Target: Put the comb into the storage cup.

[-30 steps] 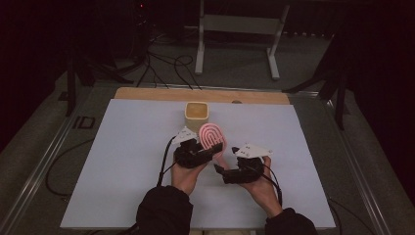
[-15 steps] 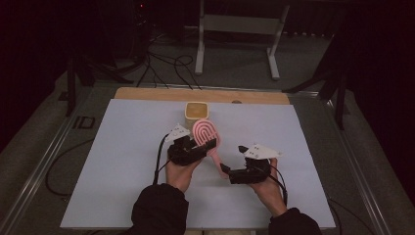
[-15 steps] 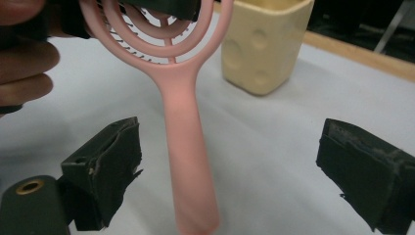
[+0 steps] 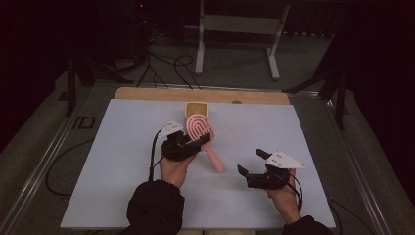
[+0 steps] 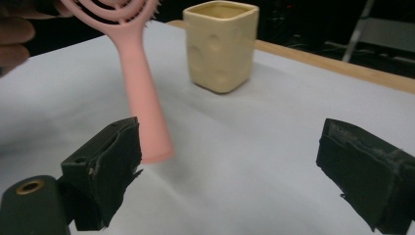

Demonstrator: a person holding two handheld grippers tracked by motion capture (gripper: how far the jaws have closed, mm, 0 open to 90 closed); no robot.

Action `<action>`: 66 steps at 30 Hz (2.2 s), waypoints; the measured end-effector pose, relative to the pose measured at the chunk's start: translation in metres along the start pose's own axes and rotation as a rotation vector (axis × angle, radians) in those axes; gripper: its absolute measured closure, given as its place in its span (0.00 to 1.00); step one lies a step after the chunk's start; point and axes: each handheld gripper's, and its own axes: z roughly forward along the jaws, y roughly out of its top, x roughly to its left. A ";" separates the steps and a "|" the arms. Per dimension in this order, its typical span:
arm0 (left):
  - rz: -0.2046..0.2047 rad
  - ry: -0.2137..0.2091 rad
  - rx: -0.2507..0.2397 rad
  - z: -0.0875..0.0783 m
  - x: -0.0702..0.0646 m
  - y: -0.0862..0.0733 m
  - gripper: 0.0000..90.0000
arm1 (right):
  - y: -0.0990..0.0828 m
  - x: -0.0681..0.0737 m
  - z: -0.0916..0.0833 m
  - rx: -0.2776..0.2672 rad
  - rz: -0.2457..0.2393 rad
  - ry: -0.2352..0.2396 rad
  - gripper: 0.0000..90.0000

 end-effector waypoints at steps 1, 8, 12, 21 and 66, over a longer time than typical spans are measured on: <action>0.000 0.000 0.000 0.000 0.000 0.000 0.70 | 0.000 0.000 0.000 0.000 0.000 0.000 0.10; 0.017 0.016 -0.005 -0.005 0.000 0.008 0.70 | -0.014 0.001 -0.011 -0.066 -0.008 -0.041 0.13; 0.031 0.024 -0.006 -0.007 0.000 0.011 0.70 | -0.021 0.001 -0.014 -0.068 -0.014 -0.048 0.13; 0.059 0.042 -0.008 -0.013 0.001 0.020 0.70 | -0.033 -0.006 -0.018 -0.068 0.032 -0.046 0.13; 0.132 0.104 -0.003 -0.036 0.012 0.050 0.70 | -0.038 -0.005 -0.014 -0.048 0.033 -0.039 0.13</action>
